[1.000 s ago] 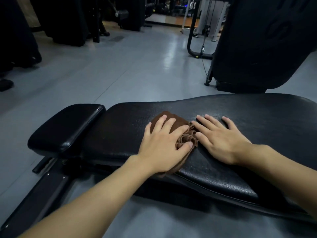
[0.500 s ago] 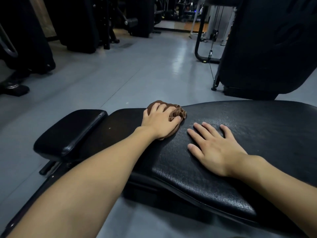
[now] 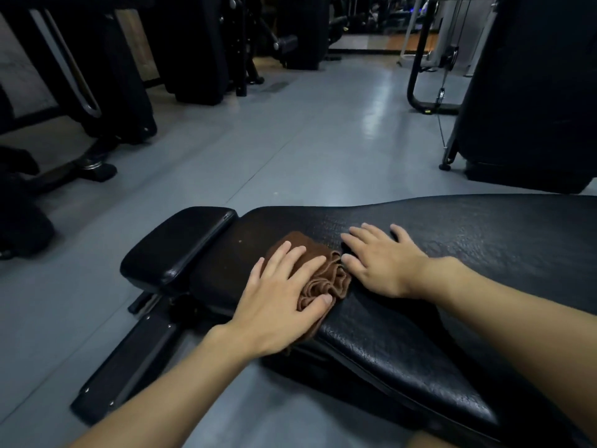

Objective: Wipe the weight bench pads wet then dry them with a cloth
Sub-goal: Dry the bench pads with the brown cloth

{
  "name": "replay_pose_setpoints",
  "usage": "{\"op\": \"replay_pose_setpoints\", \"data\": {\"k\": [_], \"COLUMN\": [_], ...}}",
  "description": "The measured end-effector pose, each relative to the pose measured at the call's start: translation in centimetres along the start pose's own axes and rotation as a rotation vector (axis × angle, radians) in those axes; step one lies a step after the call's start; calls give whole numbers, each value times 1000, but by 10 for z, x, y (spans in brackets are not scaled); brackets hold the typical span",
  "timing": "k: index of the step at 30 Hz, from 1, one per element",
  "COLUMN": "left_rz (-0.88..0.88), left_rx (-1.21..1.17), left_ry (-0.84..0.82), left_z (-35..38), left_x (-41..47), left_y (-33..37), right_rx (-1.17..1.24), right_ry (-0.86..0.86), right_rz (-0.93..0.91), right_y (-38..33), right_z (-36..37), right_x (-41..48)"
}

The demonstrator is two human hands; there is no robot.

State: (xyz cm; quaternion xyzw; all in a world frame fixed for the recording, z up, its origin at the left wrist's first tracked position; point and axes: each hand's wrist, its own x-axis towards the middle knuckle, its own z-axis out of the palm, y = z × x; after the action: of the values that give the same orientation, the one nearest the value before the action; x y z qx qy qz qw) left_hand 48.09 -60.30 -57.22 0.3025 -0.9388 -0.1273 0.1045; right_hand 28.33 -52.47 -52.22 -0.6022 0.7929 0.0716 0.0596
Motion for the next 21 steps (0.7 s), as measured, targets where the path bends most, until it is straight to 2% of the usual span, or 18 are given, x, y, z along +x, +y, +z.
{"op": "replay_pose_setpoints", "data": {"k": [7, 14, 21], "left_rz": [-58, -165, -84], "left_rx": [28, 16, -3], "left_ry": [-60, -52, -35], "left_z": [5, 11, 10], "left_x": [66, 156, 147], "left_y": [-10, -27, -35], "right_rx": [-16, -53, -63], "right_ry": [11, 34, 34], "right_rz": [-32, -55, 2], "right_y": [-1, -1, -6], "right_z": [16, 18, 15], "right_x": [4, 5, 4]}}
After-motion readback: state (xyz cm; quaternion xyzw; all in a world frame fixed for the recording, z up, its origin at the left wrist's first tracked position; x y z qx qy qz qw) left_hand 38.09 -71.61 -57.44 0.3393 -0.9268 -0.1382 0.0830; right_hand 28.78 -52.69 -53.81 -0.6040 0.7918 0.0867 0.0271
